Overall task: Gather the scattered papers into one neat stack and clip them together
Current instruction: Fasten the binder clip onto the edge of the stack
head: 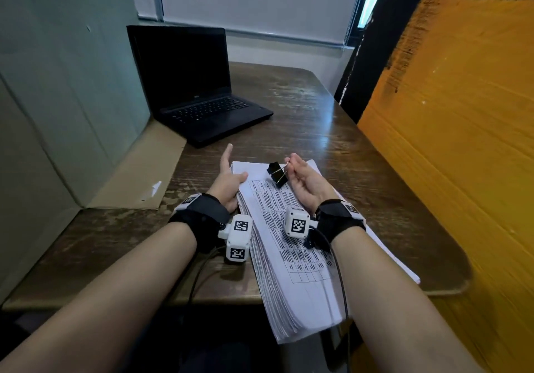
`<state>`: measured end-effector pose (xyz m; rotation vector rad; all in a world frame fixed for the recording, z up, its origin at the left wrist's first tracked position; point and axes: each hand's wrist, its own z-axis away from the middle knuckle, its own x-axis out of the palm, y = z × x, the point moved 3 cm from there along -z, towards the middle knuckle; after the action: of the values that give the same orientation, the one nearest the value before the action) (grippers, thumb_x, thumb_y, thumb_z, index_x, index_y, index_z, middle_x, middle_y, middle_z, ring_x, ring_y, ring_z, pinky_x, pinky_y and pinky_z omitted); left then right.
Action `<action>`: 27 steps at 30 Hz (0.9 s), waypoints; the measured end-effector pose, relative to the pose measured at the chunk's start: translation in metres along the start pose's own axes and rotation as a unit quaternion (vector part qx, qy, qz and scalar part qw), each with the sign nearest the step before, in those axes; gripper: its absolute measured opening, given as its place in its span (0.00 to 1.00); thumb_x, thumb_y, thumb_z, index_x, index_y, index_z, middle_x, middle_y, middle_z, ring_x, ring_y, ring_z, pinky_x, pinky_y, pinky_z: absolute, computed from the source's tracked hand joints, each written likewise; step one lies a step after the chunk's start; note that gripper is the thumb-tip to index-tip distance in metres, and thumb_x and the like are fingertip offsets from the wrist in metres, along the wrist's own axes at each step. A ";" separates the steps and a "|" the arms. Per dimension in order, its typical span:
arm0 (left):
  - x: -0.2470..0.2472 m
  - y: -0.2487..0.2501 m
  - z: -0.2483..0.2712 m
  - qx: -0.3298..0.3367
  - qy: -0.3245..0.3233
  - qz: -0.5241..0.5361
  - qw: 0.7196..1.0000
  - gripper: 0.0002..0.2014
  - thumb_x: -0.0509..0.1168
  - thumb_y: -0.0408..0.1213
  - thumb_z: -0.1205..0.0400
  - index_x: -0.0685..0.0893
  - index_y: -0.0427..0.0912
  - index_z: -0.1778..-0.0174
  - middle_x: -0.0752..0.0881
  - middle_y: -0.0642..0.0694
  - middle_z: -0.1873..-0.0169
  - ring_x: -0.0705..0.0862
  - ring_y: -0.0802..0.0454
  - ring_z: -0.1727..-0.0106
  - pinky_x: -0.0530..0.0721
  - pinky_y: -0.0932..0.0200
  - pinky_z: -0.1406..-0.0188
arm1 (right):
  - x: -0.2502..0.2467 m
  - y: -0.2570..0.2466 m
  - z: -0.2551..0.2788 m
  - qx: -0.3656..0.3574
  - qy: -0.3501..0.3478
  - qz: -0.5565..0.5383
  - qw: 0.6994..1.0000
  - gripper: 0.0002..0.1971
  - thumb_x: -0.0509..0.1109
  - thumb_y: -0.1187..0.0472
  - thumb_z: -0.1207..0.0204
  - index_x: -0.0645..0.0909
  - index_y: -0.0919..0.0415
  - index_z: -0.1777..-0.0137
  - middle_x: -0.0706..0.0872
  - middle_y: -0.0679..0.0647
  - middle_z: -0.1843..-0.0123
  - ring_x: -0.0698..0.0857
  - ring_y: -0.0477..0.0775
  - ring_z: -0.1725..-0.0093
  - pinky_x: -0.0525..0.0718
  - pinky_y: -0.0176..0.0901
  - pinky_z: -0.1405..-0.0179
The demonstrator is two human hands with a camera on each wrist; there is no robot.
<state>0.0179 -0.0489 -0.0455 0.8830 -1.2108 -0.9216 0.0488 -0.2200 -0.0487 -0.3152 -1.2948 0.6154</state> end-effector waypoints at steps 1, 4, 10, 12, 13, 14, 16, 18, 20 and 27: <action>-0.002 -0.002 -0.001 0.016 -0.012 -0.006 1.000 0.41 0.51 0.16 0.16 0.57 0.70 0.22 0.61 0.35 0.20 0.78 0.35 0.30 0.82 0.37 0.39 | 0.000 0.001 -0.001 -0.006 0.002 0.005 1.000 0.08 0.60 0.76 0.18 0.79 0.67 0.48 0.84 0.63 0.53 0.90 0.48 0.68 0.89 0.32 0.65; -0.004 -0.003 -0.001 0.055 -0.037 -0.052 0.996 0.37 0.49 0.15 0.18 0.75 0.70 0.35 0.64 0.39 0.21 0.77 0.33 0.30 0.79 0.34 0.36 | 0.003 0.004 -0.004 -0.016 0.014 0.016 1.000 0.07 0.62 0.77 0.19 0.78 0.66 0.49 0.88 0.63 0.60 0.90 0.49 0.69 0.89 0.33 0.66; 0.000 -0.005 0.005 0.039 -0.053 -0.078 0.995 0.15 0.57 0.22 0.18 0.85 0.44 0.48 0.85 0.33 0.47 0.84 0.44 0.55 0.83 0.55 0.52 | 0.014 0.014 -0.004 -0.028 -0.009 0.029 0.999 0.06 0.63 0.75 0.19 0.76 0.65 0.51 0.89 0.61 0.64 0.90 0.47 0.70 0.88 0.30 0.67; -0.001 -0.004 0.004 0.038 -0.045 -0.082 0.995 0.12 0.63 0.23 0.21 0.85 0.43 0.49 0.86 0.39 0.50 0.83 0.45 0.51 0.83 0.57 0.46 | 0.015 0.016 -0.003 -0.032 -0.023 0.032 0.999 0.06 0.63 0.76 0.19 0.76 0.65 0.51 0.86 0.62 0.57 0.90 0.46 0.68 0.88 0.30 0.65; -0.001 -0.004 0.003 0.033 -0.042 -0.075 0.996 0.10 0.65 0.24 0.21 0.85 0.42 0.50 0.86 0.40 0.52 0.83 0.45 0.49 0.82 0.54 0.42 | 0.015 0.016 -0.003 -0.034 -0.028 0.036 0.998 0.06 0.63 0.76 0.19 0.76 0.65 0.51 0.84 0.62 0.55 0.90 0.46 0.67 0.88 0.30 0.65; -0.001 -0.006 0.003 0.026 -0.040 -0.070 0.996 0.08 0.67 0.25 0.22 0.85 0.41 0.51 0.86 0.40 0.53 0.83 0.44 0.49 0.81 0.49 0.39 | 0.015 0.017 -0.003 -0.036 -0.034 0.039 0.998 0.07 0.62 0.76 0.19 0.76 0.65 0.51 0.84 0.62 0.54 0.90 0.46 0.67 0.88 0.30 0.64; -0.001 -0.010 0.002 0.017 -0.038 -0.059 0.997 0.06 0.70 0.26 0.23 0.84 0.40 0.53 0.86 0.37 0.55 0.84 0.42 0.51 0.80 0.43 0.37 | 0.017 0.018 -0.002 -0.036 -0.054 0.061 0.996 0.07 0.62 0.76 0.19 0.77 0.64 0.51 0.86 0.61 0.56 0.90 0.46 0.66 0.88 0.30 0.64; -0.003 -0.012 0.000 0.016 -0.026 -0.068 0.997 0.05 0.71 0.28 0.23 0.83 0.38 0.54 0.86 0.35 0.56 0.84 0.42 0.52 0.80 0.42 0.39 | 0.021 0.020 0.001 -0.038 -0.078 0.111 0.990 0.08 0.62 0.76 0.19 0.79 0.64 0.51 0.89 0.58 0.60 0.90 0.45 0.64 0.87 0.29 0.62; -0.005 -0.014 -0.002 0.013 -0.015 -0.074 0.997 0.04 0.71 0.29 0.23 0.82 0.37 0.56 0.85 0.34 0.57 0.83 0.43 0.55 0.81 0.43 0.43 | 0.023 0.021 0.003 -0.049 -0.097 0.165 0.980 0.09 0.64 0.76 0.20 0.80 0.62 0.51 0.90 0.55 0.61 0.89 0.45 0.63 0.87 0.33 0.57; -0.007 -0.016 -0.004 -0.003 -0.019 -0.054 0.998 0.06 0.68 0.26 0.21 0.79 0.37 0.62 0.84 0.36 0.63 0.83 0.45 0.64 0.82 0.52 0.57 | 0.025 0.022 0.001 -0.119 -0.062 0.328 0.935 0.07 0.72 0.63 0.23 0.83 0.60 0.46 0.85 0.49 0.55 0.83 0.43 0.59 0.80 0.36 0.54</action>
<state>0.0194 -0.0480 -0.0629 0.9362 -1.2015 -1.0326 0.0462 -0.1880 -0.0402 -0.9446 -1.3843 1.0534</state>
